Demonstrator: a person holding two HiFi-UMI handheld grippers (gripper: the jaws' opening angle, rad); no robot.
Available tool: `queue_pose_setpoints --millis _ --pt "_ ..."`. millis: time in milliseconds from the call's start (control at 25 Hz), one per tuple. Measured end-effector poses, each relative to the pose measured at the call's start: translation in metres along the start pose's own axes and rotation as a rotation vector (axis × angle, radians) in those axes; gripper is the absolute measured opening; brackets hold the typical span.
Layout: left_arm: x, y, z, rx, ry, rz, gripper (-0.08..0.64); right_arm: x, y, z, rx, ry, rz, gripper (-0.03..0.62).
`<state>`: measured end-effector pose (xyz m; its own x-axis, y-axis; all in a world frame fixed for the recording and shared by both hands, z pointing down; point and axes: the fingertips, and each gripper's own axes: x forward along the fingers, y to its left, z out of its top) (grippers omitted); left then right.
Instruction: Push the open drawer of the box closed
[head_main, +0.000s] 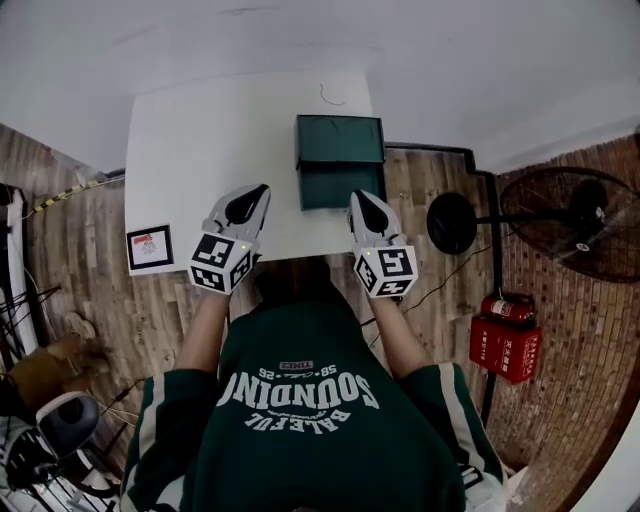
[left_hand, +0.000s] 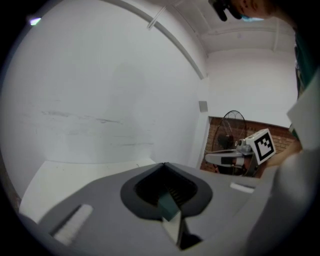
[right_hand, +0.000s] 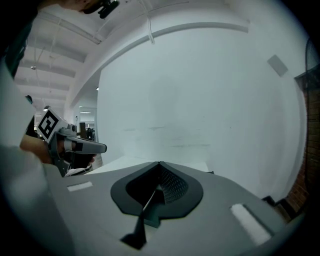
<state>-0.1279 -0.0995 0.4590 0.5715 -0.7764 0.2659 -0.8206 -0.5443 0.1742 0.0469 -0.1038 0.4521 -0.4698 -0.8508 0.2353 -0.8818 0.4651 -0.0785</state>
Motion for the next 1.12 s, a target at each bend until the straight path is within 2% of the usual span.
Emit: queue_pose_setpoints --millis 240,440,840,1040,1120 --pt "0.028 -0.008 0.0 0.0 0.029 -0.063 0.052 -0.004 -0.022 -0.007 0.023 0.009 -0.062 0.002" --pt "0.039 -0.015 -0.006 -0.011 0.053 -0.079 0.052 -0.006 -0.034 -0.021 0.039 0.047 -0.077 0.002" --pt "0.047 -0.012 -0.054 -0.07 0.151 -0.084 0.052 -0.005 -0.035 -0.116 0.139 0.23 -0.094 0.002" --pt "0.045 -0.013 -0.071 -0.092 0.181 -0.078 0.052 -0.004 -0.034 -0.151 0.168 0.309 -0.09 0.003" --pt "0.043 -0.013 -0.074 -0.106 0.189 -0.074 0.052 -0.002 -0.035 -0.162 0.182 0.341 -0.091 0.048"
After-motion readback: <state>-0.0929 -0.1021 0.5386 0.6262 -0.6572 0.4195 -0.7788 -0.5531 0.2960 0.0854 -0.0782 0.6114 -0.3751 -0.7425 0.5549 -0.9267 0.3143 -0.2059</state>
